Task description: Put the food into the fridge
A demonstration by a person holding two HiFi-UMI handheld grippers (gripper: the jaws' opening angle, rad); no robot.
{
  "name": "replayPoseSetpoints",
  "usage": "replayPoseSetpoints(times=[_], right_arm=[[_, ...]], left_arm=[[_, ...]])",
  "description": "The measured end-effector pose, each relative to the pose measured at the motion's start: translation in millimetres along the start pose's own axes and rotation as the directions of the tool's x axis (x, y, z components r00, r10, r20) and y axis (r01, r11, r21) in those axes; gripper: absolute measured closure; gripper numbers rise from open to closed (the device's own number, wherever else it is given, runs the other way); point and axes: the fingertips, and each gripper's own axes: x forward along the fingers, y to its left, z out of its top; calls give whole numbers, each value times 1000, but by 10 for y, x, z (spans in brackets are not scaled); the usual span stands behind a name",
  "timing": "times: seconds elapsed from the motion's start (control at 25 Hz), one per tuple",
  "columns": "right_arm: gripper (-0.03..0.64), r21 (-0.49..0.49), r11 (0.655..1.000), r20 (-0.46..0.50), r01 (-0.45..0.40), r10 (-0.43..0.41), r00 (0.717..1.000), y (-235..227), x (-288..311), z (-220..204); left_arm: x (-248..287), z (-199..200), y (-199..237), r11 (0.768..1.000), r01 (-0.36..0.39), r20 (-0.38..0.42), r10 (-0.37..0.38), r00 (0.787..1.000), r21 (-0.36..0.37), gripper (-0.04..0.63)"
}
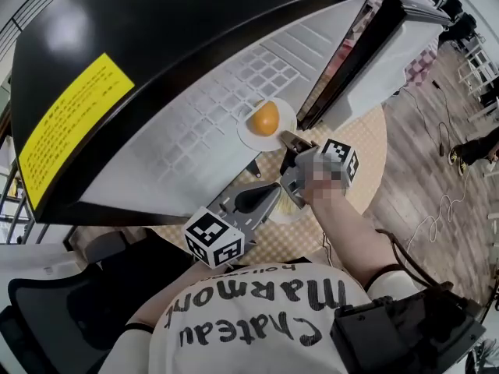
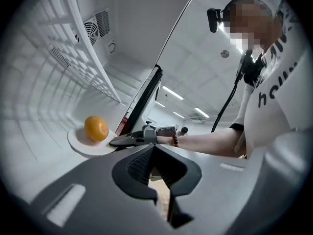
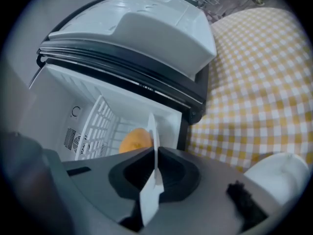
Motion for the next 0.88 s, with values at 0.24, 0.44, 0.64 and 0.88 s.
replayPoseSetpoints(times=[0.24,0.44,0.64,0.88], right_arm=[[594,-106,992,-19,74,-76,997,-7,64,66],[594,-168,979,-31,116,-123,992,7,116,125],[594,-211,967,-35,140,-151,988,-4,190,141],[588,-292,942,-51,165,-188,981,23,296,158]], left_arm=[[5,36,10,1000,-3,21,3,1000,2,595],[18,51,-1,1000,-3,26,2,1000,3,595],[7,66,33,1000,-10,41,10,999,-1,595],[-1,64,56,1000,-17,46,17,999,-3,595]])
